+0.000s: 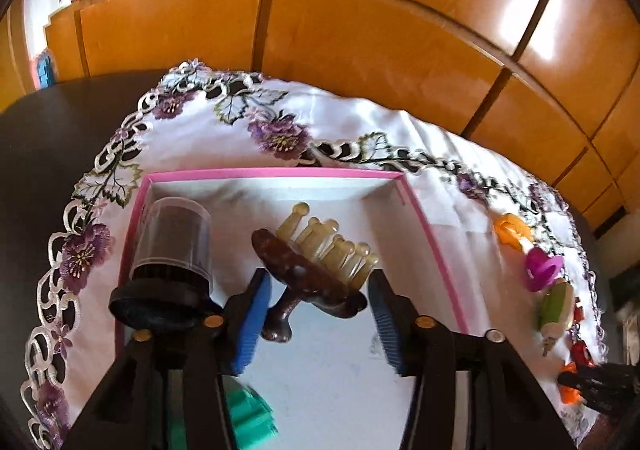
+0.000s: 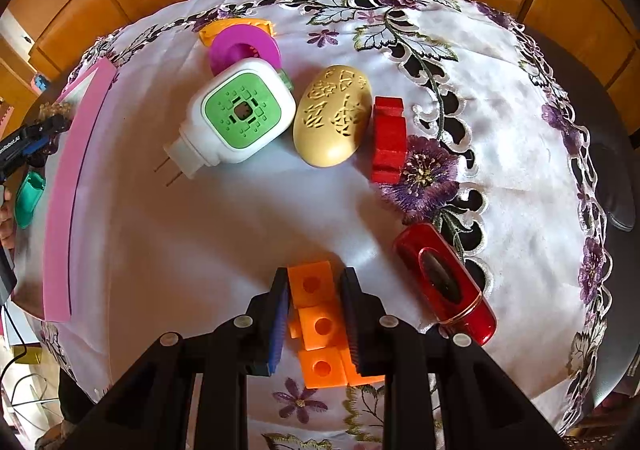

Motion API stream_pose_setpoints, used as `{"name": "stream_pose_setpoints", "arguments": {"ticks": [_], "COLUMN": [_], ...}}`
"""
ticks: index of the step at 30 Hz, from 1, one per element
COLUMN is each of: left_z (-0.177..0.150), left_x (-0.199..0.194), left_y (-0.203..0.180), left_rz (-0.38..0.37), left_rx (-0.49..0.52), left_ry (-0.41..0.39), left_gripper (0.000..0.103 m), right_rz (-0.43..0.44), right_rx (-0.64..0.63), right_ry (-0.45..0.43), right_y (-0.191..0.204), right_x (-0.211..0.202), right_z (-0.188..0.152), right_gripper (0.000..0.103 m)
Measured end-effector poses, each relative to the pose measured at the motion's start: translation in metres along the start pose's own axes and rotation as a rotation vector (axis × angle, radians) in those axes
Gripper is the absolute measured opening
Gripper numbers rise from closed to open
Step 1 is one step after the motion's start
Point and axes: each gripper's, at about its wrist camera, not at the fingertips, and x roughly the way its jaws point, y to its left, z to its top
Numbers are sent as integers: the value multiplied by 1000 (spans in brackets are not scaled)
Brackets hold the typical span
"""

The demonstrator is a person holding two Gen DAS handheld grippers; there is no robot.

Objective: Organize rigid objects
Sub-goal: 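Lower the brown comb into the tray and open the left tool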

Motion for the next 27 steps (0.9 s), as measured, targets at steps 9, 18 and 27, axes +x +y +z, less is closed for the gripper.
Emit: {"name": "stream_pose_setpoints", "arguments": {"ticks": [9,18,27], "left_z": [-33,-98,-129], "left_x": [-68,-95,-110], "left_y": [-22,-39,-38], "left_rz": [26,55,124], "left_rx": [35,26,29], "left_ry": [-124,-113,-127], "left_gripper": [68,69,69], "right_rz": [-6,-14,-19], "right_rx": [-9,-26,-41], "right_ry": [-2,-10,-21], "right_y": [1,3,6], "right_x": [0,0,-1], "right_z": [0,0,0], "right_gripper": [25,25,25]}}
